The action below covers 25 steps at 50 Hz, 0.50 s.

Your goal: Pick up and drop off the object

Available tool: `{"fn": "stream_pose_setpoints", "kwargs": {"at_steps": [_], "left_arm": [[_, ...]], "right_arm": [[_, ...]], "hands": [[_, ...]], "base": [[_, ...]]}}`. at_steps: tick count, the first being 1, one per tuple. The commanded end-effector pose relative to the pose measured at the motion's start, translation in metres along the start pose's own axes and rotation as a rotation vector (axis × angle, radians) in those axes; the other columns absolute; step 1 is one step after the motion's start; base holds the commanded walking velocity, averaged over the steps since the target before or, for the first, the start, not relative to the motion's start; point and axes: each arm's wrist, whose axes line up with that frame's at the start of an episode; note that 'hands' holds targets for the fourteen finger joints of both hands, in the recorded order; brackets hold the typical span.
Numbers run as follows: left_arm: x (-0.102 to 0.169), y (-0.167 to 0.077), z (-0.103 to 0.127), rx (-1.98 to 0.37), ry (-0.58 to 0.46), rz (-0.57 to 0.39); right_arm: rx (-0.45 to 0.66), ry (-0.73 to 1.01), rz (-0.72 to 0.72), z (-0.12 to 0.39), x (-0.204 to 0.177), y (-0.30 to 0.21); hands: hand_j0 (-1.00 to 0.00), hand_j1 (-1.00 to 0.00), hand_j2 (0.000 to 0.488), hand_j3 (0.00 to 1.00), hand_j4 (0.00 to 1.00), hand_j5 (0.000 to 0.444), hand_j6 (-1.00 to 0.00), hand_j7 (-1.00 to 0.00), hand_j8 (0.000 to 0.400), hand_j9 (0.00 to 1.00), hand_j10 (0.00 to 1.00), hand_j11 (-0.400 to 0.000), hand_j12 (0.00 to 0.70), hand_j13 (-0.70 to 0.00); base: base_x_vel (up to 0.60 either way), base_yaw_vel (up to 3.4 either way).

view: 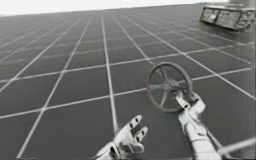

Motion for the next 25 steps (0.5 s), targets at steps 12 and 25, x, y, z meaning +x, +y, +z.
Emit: {"fn": "stream_pose_setpoints", "kwargs": {"at_steps": [12, 25], "left_arm": [[-0.0017, -0.0015, 0.0012, 0.007, -0.008, 0.000], [-0.0017, -0.0015, 0.0012, 0.007, -0.008, 0.000]], "right_arm": [[0.029, -0.026, 0.037, 0.0086, -0.0041, 0.0083], [0.029, -0.026, 0.037, 0.0086, -0.0041, 0.0083]], "hands": [[0.00, 0.00, 0.000, 1.00, 1.00, 0.000, 0.00, 0.00, 0.000, 1.00, 1.00, -0.400, 0.000, -0.700], [0.00, 0.00, 0.000, 1.00, 1.00, 0.000, 0.00, 0.00, 0.000, 1.00, 1.00, -0.400, 0.000, -0.700]], "base": [[0.46, -0.30], [0.48, -0.24]]}}
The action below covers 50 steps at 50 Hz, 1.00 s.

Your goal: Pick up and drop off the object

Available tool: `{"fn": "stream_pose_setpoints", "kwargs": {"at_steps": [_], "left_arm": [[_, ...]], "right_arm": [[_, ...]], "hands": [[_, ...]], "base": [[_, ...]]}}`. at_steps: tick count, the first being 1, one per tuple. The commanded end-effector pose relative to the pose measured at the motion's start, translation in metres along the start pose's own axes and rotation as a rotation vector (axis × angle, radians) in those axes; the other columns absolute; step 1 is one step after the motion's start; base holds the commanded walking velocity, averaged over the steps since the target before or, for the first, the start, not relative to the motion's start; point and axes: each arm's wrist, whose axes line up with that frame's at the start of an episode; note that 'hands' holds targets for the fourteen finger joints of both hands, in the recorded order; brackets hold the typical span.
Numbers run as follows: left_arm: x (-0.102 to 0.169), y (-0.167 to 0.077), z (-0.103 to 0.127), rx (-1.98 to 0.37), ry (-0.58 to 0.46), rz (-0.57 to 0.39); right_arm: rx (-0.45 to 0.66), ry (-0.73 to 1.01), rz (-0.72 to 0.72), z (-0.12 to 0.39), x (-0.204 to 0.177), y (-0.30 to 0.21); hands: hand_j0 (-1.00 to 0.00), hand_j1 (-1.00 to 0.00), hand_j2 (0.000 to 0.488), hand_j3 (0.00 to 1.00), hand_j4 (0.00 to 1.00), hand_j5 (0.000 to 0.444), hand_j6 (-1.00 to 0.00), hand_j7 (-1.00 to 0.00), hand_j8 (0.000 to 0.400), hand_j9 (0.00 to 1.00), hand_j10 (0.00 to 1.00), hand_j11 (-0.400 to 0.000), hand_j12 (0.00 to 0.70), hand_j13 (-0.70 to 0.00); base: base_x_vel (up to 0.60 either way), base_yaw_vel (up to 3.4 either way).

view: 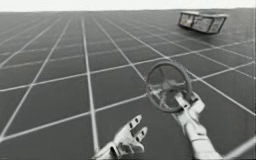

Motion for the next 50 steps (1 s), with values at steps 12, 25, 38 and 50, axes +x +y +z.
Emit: {"fn": "stream_pose_setpoints", "kwargs": {"at_steps": [12, 25, 38, 50], "left_arm": [[0.0010, -0.0059, 0.0021, 0.023, 0.000, -0.006], [0.0010, -0.0059, 0.0021, 0.023, 0.000, -0.006], [0.0010, -0.0059, 0.0021, 0.023, 0.000, -0.006], [0.0010, -0.0059, 0.0021, 0.023, 0.000, -0.006]], "right_arm": [[0.039, -0.021, 0.014, 0.0088, -0.0002, -0.0007], [0.039, -0.021, 0.014, 0.0088, -0.0002, -0.0007], [0.039, -0.021, 0.014, 0.0088, -0.0002, -0.0007], [0.039, -0.021, 0.014, 0.0088, -0.0002, -0.0007]], "hands": [[0.00, 0.00, 0.000, 1.00, 1.00, 0.000, 0.00, 0.00, 0.000, 1.00, 1.00, -0.400, 0.000, -0.700], [0.00, 0.00, 0.000, 1.00, 1.00, 0.000, 0.00, 0.00, 0.000, 1.00, 1.00, -0.400, 0.000, -0.700], [0.00, 0.00, 0.000, 1.00, 1.00, 0.000, 0.00, 0.00, 0.000, 1.00, 1.00, -0.400, 0.000, -0.700], [0.00, 0.00, 0.000, 1.00, 1.00, 0.000, 0.00, 0.00, 0.000, 1.00, 1.00, -0.400, 0.000, -0.700]], "base": [[0.51, -0.19], [0.52, -0.16], [0.55, -0.10], [0.55, -0.09]]}}
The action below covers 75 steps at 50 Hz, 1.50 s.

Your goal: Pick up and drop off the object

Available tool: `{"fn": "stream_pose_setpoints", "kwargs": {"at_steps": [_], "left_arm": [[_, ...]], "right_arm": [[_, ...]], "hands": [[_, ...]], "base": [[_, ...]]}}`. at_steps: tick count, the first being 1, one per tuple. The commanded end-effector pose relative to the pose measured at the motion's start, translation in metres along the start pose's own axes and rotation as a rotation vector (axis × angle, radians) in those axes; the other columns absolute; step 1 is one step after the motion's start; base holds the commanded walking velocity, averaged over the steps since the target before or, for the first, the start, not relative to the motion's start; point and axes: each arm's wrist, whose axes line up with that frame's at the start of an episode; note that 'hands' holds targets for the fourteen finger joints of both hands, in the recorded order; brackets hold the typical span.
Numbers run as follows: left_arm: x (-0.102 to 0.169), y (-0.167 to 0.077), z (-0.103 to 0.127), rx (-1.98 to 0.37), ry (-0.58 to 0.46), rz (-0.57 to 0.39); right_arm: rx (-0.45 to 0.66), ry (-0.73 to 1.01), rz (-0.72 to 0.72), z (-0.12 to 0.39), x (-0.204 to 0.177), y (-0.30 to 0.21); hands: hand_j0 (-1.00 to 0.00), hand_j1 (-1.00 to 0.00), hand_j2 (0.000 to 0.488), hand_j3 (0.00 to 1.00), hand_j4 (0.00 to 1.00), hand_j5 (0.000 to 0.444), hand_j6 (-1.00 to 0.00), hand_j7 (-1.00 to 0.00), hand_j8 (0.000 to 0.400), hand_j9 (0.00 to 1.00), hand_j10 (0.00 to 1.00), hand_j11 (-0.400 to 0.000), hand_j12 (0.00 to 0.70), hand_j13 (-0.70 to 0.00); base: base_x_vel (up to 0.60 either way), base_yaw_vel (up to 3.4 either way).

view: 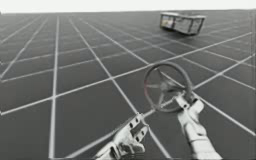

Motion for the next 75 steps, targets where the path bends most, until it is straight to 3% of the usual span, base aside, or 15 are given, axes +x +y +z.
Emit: {"fn": "stream_pose_setpoints", "kwargs": {"at_steps": [1, 75], "left_arm": [[0.0018, -0.0051, 0.0015, 0.018, 0.002, -0.010], [0.0018, -0.0051, 0.0015, 0.018, 0.002, -0.010]], "right_arm": [[0.035, -0.030, 0.004, 0.0102, 0.0010, -0.0022], [0.035, -0.030, 0.004, 0.0102, 0.0010, -0.0022]], "hands": [[0.00, 0.00, 0.000, 1.00, 1.00, 0.000, 0.00, 0.00, 0.000, 1.00, 1.00, -0.400, 0.000, -0.700], [0.00, 0.00, 0.000, 1.00, 1.00, 0.000, 0.00, 0.00, 0.000, 1.00, 1.00, -0.400, 0.000, -0.700]], "base": [[0.57, -0.06], [0.59, 0.00]]}}
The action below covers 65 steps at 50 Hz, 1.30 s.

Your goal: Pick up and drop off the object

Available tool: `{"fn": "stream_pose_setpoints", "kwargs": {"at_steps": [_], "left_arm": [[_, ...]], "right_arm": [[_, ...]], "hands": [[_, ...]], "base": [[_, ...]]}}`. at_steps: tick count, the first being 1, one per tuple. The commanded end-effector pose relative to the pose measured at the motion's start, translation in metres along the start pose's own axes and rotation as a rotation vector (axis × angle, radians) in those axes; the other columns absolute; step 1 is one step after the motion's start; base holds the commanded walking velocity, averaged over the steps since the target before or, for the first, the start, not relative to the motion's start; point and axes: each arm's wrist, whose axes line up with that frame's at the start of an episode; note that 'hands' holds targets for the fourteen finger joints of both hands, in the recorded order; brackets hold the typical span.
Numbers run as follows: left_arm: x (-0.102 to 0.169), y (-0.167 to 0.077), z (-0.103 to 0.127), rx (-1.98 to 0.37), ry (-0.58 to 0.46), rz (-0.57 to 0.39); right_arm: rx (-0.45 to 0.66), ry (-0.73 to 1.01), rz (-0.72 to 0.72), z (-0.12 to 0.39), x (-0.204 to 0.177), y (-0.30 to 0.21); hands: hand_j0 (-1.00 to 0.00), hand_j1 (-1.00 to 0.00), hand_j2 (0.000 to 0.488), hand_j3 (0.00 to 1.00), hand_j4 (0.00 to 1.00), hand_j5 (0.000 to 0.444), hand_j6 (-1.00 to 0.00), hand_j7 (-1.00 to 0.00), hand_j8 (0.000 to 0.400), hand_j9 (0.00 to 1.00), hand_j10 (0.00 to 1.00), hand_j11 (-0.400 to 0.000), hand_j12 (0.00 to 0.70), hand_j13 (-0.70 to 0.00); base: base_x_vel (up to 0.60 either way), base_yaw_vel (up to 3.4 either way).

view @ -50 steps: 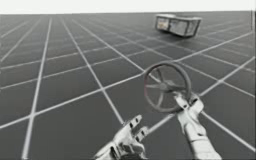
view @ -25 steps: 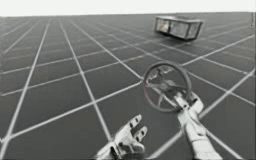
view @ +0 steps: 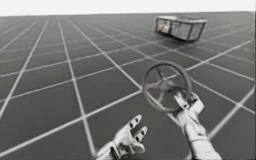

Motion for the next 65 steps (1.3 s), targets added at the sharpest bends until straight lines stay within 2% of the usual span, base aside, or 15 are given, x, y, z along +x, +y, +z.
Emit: {"fn": "stream_pose_setpoints", "kwargs": {"at_steps": [1, 65], "left_arm": [[0.0020, -0.0039, 0.0008, 0.014, 0.006, -0.005], [0.0020, -0.0039, 0.0008, 0.014, 0.006, -0.005]], "right_arm": [[0.030, -0.024, -0.001, 0.0079, 0.0023, -0.0030], [0.030, -0.024, -0.001, 0.0079, 0.0023, -0.0030]], "hands": [[0.00, 0.00, 0.000, 1.00, 1.00, 0.000, 0.00, 0.00, 0.000, 1.00, 1.00, -0.400, 0.000, -0.700], [0.00, 0.00, 0.000, 1.00, 1.00, 0.000, 0.00, 0.00, 0.000, 1.00, 1.00, -0.400, 0.000, -0.700]], "base": [[0.57, 0.04], [0.58, 0.03]]}}
